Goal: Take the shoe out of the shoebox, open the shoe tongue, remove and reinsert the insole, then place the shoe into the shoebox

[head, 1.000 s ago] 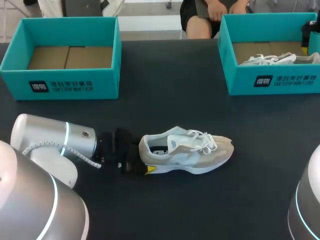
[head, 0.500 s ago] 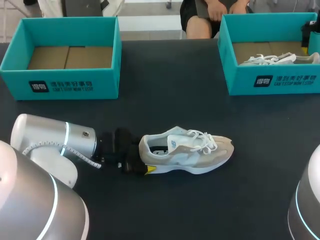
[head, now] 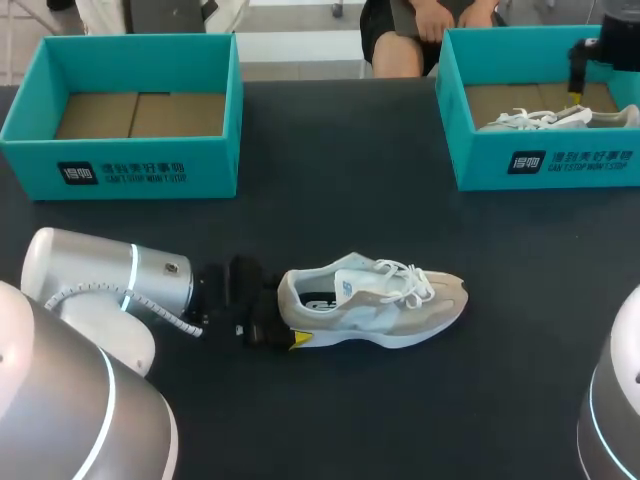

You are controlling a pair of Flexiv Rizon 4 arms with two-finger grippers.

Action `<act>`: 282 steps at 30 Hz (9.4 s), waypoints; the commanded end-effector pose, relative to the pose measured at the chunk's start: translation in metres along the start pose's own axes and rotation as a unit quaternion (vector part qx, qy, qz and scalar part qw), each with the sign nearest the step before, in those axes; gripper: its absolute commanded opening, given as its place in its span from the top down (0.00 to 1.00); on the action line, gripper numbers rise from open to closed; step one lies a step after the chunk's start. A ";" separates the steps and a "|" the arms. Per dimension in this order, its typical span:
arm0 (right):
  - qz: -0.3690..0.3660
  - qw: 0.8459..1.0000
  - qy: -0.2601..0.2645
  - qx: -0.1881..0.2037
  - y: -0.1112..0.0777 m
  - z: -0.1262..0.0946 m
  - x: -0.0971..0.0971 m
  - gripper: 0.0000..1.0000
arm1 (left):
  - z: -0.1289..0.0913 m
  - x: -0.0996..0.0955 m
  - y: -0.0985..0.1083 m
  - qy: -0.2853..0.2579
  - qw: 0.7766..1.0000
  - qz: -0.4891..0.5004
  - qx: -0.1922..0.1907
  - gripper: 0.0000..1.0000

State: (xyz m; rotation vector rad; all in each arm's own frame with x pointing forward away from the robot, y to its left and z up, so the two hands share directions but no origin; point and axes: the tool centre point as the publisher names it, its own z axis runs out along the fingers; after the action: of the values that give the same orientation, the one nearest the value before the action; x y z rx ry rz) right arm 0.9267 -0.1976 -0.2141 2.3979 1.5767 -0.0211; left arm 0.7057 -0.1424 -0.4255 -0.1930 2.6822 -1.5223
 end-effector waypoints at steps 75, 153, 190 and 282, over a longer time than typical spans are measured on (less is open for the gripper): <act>-0.157 0.985 -0.003 0.074 -0.326 -0.055 0.260 0.00 | 0.001 -0.003 0.003 0.000 1.000 -0.001 -0.002 1.00; -0.053 0.977 -0.207 0.009 -0.355 -0.023 0.215 0.59 | 0.001 -0.003 0.003 0.000 1.000 -0.001 -0.002 1.00; -0.156 0.983 -0.085 0.055 -0.303 0.053 0.157 0.74 | 0.001 -0.003 0.003 0.000 1.000 -0.001 -0.002 1.00; -0.660 0.747 0.069 -0.034 -0.286 -0.154 0.289 1.00 | 0.001 -0.003 0.003 0.000 1.000 -0.001 -0.002 1.00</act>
State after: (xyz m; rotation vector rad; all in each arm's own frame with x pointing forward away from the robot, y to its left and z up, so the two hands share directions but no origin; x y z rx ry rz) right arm 0.7655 0.2049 -0.1732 0.7583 2.8677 -0.0614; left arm 0.7062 -0.1422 -0.4254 -0.1931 2.6830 -1.5220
